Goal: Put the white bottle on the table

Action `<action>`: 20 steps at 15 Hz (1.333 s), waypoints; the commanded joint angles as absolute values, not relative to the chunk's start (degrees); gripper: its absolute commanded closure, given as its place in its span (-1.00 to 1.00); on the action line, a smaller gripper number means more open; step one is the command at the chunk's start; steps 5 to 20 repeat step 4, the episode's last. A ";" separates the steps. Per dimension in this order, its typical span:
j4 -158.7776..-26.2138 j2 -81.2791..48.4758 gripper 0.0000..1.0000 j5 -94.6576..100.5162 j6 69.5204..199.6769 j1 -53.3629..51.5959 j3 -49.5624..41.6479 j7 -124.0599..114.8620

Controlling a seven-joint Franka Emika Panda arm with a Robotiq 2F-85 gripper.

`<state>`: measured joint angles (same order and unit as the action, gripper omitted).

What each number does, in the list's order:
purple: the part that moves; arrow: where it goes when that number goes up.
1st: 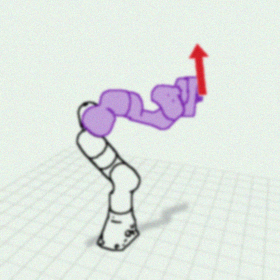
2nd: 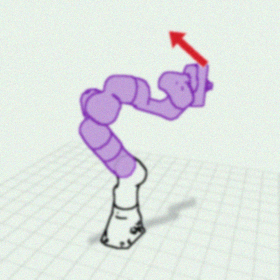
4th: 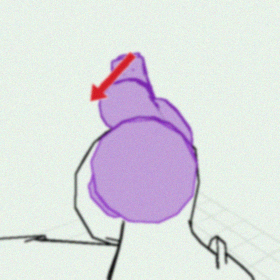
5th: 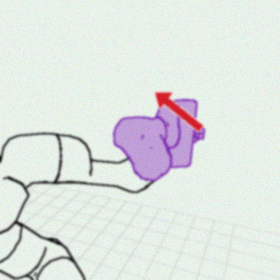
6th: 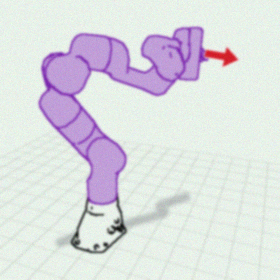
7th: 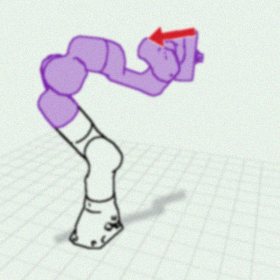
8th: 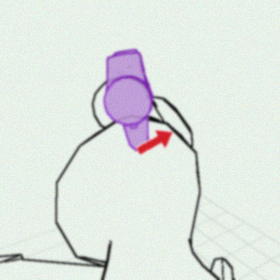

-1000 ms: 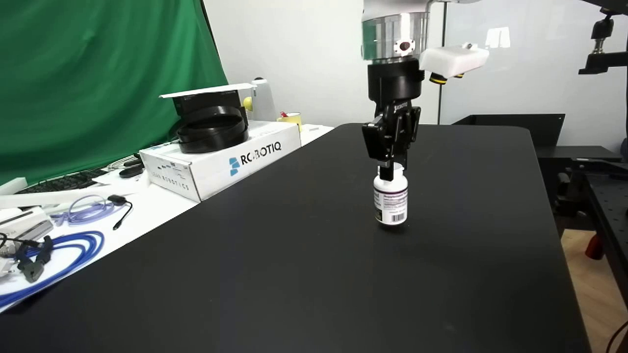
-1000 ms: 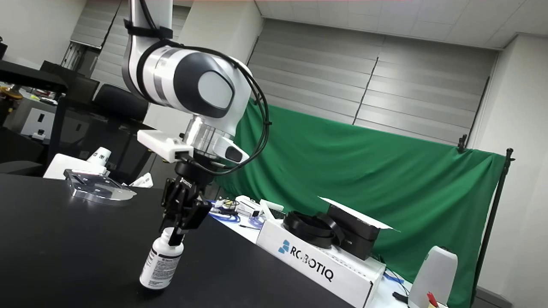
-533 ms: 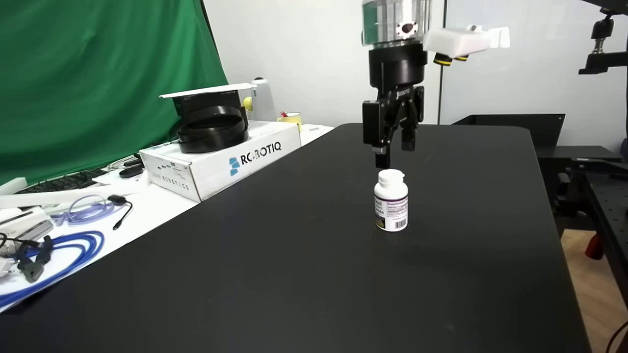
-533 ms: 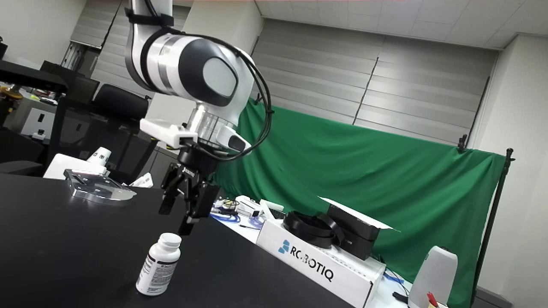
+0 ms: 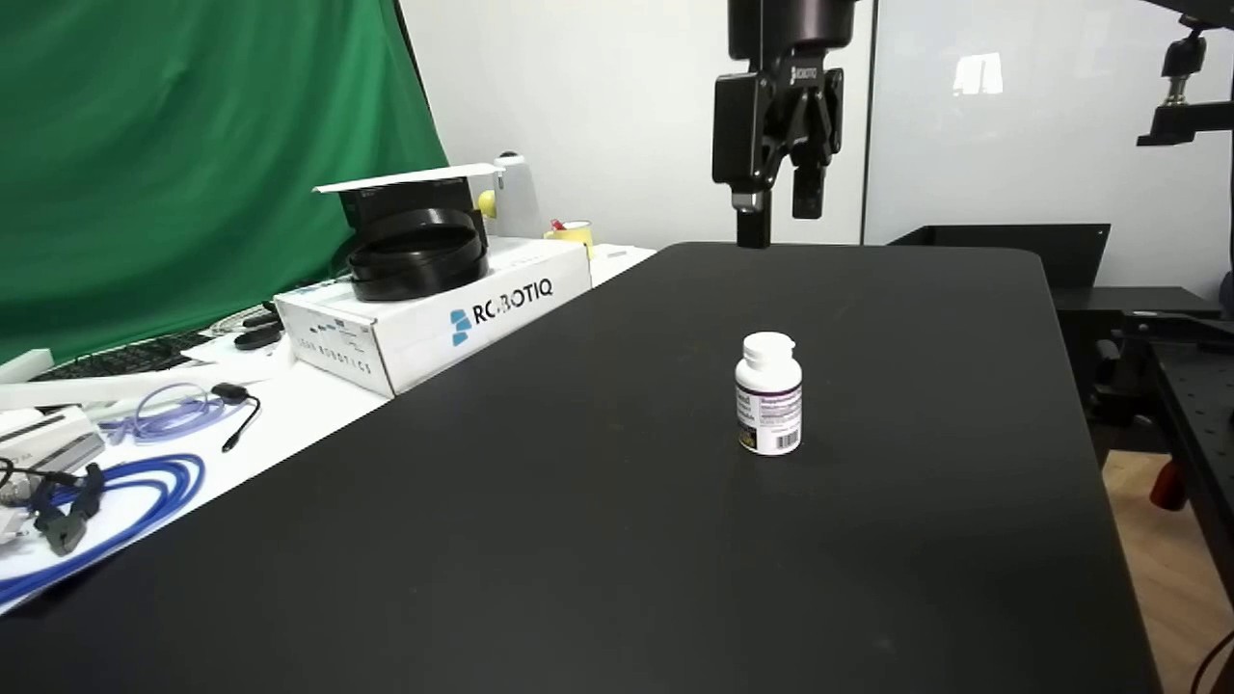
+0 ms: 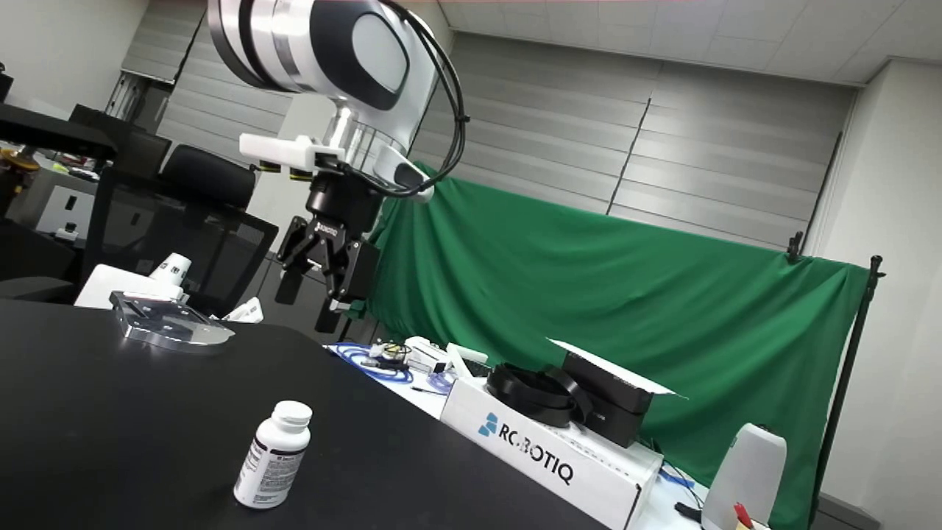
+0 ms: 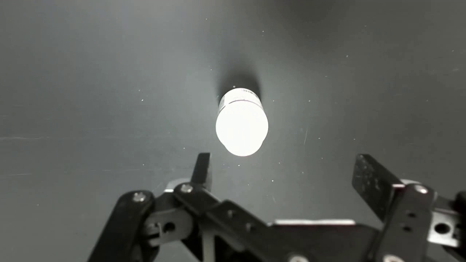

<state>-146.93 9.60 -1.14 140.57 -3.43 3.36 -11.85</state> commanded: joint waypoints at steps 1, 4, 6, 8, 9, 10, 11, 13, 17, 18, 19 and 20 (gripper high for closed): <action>-147.04 9.76 -0.99 -1.26 140.46 -3.07 3.72 -11.73; -147.24 9.71 -0.99 -1.26 140.46 -3.07 3.71 -11.74; -147.24 9.71 -0.99 -1.26 140.46 -3.07 3.71 -11.74; -147.24 9.71 -0.99 -1.26 140.46 -3.07 3.71 -11.74; -147.24 9.71 -0.99 -1.26 140.46 -3.07 3.71 -11.74; -147.24 9.71 -0.99 -1.26 140.46 -3.07 3.71 -11.74; -147.24 9.71 -0.99 -1.26 140.46 -3.07 3.71 -11.74; -147.24 9.71 -0.99 -1.26 140.46 -3.07 3.71 -11.74; -147.24 9.71 -0.99 -1.26 140.46 -3.07 3.71 -11.74; -147.24 9.71 -0.99 -1.26 140.46 -3.07 3.71 -11.74; -147.24 9.71 -0.99 -1.26 140.46 -3.07 3.71 -11.74; -147.24 9.71 -0.99 -1.26 140.46 -3.07 3.71 -11.74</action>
